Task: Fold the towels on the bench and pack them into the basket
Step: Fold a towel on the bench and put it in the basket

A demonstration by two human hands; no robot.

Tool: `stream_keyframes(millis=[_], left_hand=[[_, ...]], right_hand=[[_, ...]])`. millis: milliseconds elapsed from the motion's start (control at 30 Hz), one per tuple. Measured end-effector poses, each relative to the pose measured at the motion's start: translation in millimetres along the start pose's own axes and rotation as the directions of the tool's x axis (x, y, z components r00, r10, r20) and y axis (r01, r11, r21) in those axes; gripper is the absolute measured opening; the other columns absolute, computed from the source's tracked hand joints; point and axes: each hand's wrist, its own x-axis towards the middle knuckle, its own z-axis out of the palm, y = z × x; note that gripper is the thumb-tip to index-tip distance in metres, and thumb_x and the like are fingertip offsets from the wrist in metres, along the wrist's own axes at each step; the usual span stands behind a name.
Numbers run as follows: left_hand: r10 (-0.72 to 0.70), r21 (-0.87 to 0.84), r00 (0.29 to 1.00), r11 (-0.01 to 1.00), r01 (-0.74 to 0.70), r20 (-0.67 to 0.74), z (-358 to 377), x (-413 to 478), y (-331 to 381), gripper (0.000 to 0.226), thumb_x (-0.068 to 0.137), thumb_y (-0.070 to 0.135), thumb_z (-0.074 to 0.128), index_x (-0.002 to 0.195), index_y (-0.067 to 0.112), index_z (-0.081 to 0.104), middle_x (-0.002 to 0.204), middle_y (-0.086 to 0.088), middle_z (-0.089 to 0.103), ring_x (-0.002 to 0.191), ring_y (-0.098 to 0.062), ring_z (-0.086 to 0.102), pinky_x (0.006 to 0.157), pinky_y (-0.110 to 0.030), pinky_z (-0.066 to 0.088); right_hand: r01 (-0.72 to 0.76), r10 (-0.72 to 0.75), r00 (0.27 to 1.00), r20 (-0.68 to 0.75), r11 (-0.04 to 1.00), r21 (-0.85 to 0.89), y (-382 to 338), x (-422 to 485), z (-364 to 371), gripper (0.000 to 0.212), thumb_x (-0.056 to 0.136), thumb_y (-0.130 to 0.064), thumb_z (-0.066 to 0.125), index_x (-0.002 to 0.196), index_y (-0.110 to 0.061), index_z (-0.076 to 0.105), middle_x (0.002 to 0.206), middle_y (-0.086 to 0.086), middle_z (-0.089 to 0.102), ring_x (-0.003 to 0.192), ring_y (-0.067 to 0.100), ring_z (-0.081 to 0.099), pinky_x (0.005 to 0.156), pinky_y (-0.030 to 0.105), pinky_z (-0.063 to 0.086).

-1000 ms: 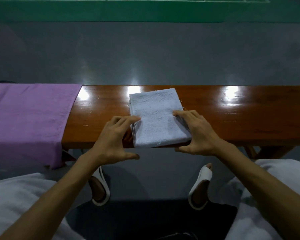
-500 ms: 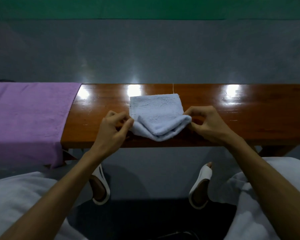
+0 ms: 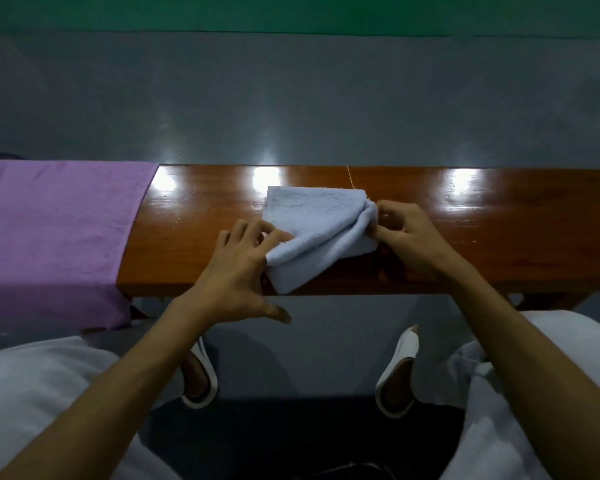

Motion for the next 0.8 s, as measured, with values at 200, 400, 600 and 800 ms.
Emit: stream_keyframes(millis=[200,400,600,800], left_hand=[[-0.077,-0.168,0.957,0.985,0.03,-0.28,16,14,-3,0.049,0.081,0.047,0.073,0.117,0.015,0.069,0.108,0.005,0.063,0.097,-0.018,0.047,0.077,-0.05,0.046],[-0.348,-0.658,0.928,0.732,0.18,-0.134,8,23,0,0.045,0.1,0.056,0.056,0.083,0.016,0.069,0.074,-0.002,0.062,0.066,-0.015,0.057,0.052,-0.042,0.048],[-0.543,-0.67,0.834,0.656,0.346,-0.101,11,46,-3,0.068,0.097,0.064,0.05,0.072,0.004,0.069,0.067,-0.013,0.067,0.062,-0.028,0.067,0.048,-0.036,0.048],[-0.624,-0.516,0.74,0.733,0.443,-0.251,14,60,-4,0.063,0.101,0.062,0.048,0.063,0.015,0.065,0.057,-0.001,0.059,0.054,-0.015,0.056,0.048,-0.034,0.041]], right_hand=[[-0.019,0.02,0.998,-0.059,1.0,0.015,0,7,1,0.024,0.106,-0.023,0.054,0.122,-0.01,0.065,0.115,0.005,0.07,0.106,0.015,0.069,0.089,0.04,0.061],[-0.089,0.092,0.986,-0.138,0.996,0.031,-1,16,0,0.023,0.106,-0.023,0.052,0.108,-0.004,0.065,0.103,0.011,0.069,0.096,0.028,0.068,0.085,0.05,0.059],[-0.215,0.193,0.956,-0.221,0.974,-0.078,3,29,14,0.043,0.105,-0.038,0.051,0.093,0.0,0.066,0.092,0.018,0.065,0.09,0.034,0.064,0.079,0.054,0.056],[-0.229,0.139,0.93,-0.341,0.943,-0.241,5,38,23,0.038,0.104,-0.042,0.049,0.086,-0.011,0.063,0.08,0.008,0.062,0.079,0.027,0.064,0.072,0.056,0.057]])
